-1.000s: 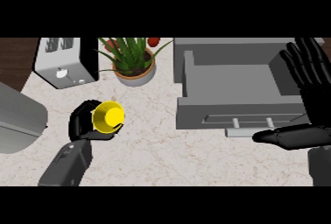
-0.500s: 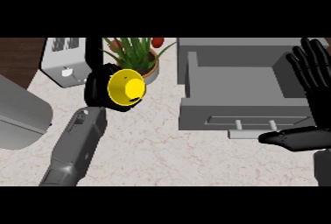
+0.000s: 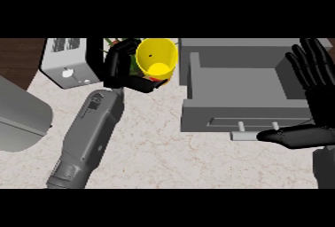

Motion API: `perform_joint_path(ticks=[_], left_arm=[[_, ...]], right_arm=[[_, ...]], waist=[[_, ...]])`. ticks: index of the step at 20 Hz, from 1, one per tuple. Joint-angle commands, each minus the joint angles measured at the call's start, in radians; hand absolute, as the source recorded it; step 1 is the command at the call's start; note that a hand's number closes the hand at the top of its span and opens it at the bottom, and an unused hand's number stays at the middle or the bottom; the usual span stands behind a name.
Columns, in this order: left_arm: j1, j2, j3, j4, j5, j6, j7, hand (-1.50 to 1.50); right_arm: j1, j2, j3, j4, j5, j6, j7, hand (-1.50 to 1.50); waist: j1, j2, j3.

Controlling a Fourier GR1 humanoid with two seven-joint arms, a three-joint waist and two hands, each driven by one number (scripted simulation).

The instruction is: Pick up the cup, place it into the drawer and close the drawer

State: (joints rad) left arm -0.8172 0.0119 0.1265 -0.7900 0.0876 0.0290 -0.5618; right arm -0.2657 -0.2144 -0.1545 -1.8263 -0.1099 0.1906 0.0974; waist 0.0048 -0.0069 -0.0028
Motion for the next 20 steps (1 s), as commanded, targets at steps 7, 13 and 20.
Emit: perform_joint_path(ticks=[7,13,20], left_arm=[[-0.369,-0.011,-0.138,0.056,0.045,0.249,0.312,1.50],[-0.501,-0.012,-0.272,0.281,0.115,0.373,0.362,1.50],[-0.503,-0.012,-0.355,0.454,0.142,0.270,0.371,1.50]], right_arm=[[-0.035,0.005,0.002,0.036,0.002,0.002,-0.026,-1.50],[-0.050,-0.003,0.003,0.065,-0.005,0.032,-0.074,-1.50],[-0.047,-0.028,-0.010,0.043,-0.042,0.064,-0.048,-1.50]], waist=[[-0.054,0.013,0.004],[-0.092,0.025,0.005],[-0.159,0.043,0.006]])
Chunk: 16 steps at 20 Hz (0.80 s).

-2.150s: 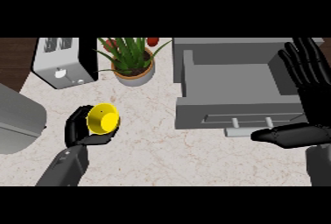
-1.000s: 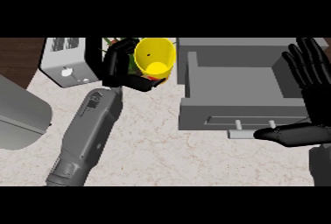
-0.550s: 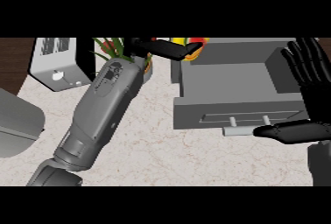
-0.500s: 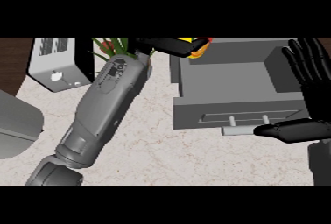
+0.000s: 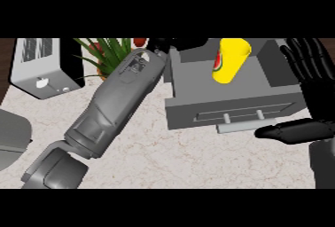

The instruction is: Pick up the cup, place it into the drawer and close the drawer

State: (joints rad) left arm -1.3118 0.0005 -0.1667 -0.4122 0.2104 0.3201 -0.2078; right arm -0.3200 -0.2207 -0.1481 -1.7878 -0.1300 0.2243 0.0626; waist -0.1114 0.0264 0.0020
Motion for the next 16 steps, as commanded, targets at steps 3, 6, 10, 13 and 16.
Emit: perform_joint_path(ticks=[3,6,10,13,16], left_arm=[[-0.020,-0.001,-0.115,0.096,0.049,-0.066,0.051,1.50],[0.009,-0.001,-0.136,0.121,0.057,-0.071,0.001,1.50],[0.057,-0.001,-0.132,0.081,0.135,-0.067,-0.055,-1.50],[0.053,-0.001,-0.130,0.046,0.187,-0.047,-0.084,-1.50],[0.053,-0.001,-0.115,0.017,0.249,-0.080,-0.131,-1.50]], right_arm=[[-0.064,0.005,0.029,0.033,0.012,0.005,-0.001,-1.50],[-0.072,0.001,0.020,0.027,-0.014,0.017,0.008,-1.50],[-0.057,0.017,0.043,0.004,-0.035,0.043,-0.014,-1.50],[-0.093,0.040,0.104,0.026,-0.103,0.118,-0.002,-1.50],[-0.113,0.034,0.146,0.036,-0.152,0.193,0.010,1.50]], waist=[[-0.054,0.017,0.001],[-0.056,0.020,0.000],[-0.096,0.026,-0.001],[-0.108,0.032,-0.001],[-0.097,0.031,-0.002]])
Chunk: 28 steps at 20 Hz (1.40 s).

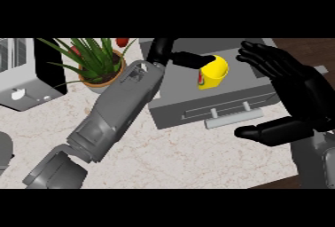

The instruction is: Pick up the cup, place it into the drawer and close the drawer

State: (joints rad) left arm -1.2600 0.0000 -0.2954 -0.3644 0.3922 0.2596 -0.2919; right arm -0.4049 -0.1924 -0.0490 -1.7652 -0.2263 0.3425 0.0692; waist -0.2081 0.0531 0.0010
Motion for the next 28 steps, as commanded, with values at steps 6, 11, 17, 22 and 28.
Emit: perform_joint_path(ticks=[6,11,17,22,28], left_arm=[[-0.003,0.000,0.059,-0.061,0.176,0.014,-0.156,-1.50],[-0.007,0.000,0.054,-0.039,0.208,0.049,-0.193,-1.50],[0.015,0.000,0.077,-0.013,0.249,0.024,-0.227,-1.50],[0.065,0.001,0.095,-0.063,0.254,-0.018,-0.249,-1.50],[0.134,0.040,0.090,-0.149,0.280,-0.050,-0.233,-1.50]], right_arm=[[0.038,-0.094,0.152,0.010,-0.109,0.274,0.084,1.50],[0.035,-0.188,0.226,0.002,0.047,0.316,0.155,-1.50],[0.098,-0.218,0.277,-0.026,0.365,0.224,0.082,-1.50],[0.169,-0.174,0.381,0.178,0.611,0.080,-0.062,-1.50],[0.001,-0.134,0.415,0.565,0.698,0.049,-0.161,-1.50]], waist=[[0.021,-0.015,-0.001],[0.098,-0.030,-0.001],[0.151,-0.039,0.000],[0.211,-0.047,0.000],[0.273,-0.047,0.001]])
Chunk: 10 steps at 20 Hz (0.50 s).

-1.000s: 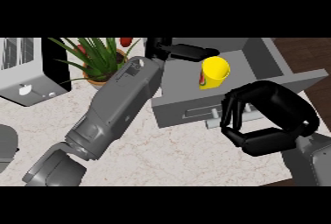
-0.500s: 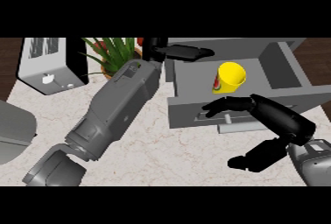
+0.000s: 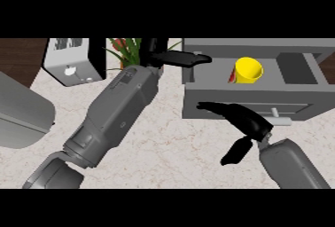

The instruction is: Pick up the cup, place it into the drawer and close the drawer

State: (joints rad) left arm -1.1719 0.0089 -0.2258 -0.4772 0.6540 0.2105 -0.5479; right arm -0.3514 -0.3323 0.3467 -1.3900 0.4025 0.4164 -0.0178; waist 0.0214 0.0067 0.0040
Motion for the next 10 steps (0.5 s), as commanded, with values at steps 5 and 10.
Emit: perform_joint_path(ticks=[5,10], left_arm=[[0.101,0.059,0.006,-0.088,0.004,-0.033,0.012,-1.50],[0.190,0.106,0.000,-0.148,0.015,-0.089,0.038,-1.50]], right_arm=[[-0.169,0.058,-0.025,0.492,0.137,-0.162,-0.187,1.50],[-0.272,0.023,-0.138,0.644,0.089,-0.207,-0.320,1.50]], waist=[[0.076,0.011,0.000],[0.112,0.016,0.001]])
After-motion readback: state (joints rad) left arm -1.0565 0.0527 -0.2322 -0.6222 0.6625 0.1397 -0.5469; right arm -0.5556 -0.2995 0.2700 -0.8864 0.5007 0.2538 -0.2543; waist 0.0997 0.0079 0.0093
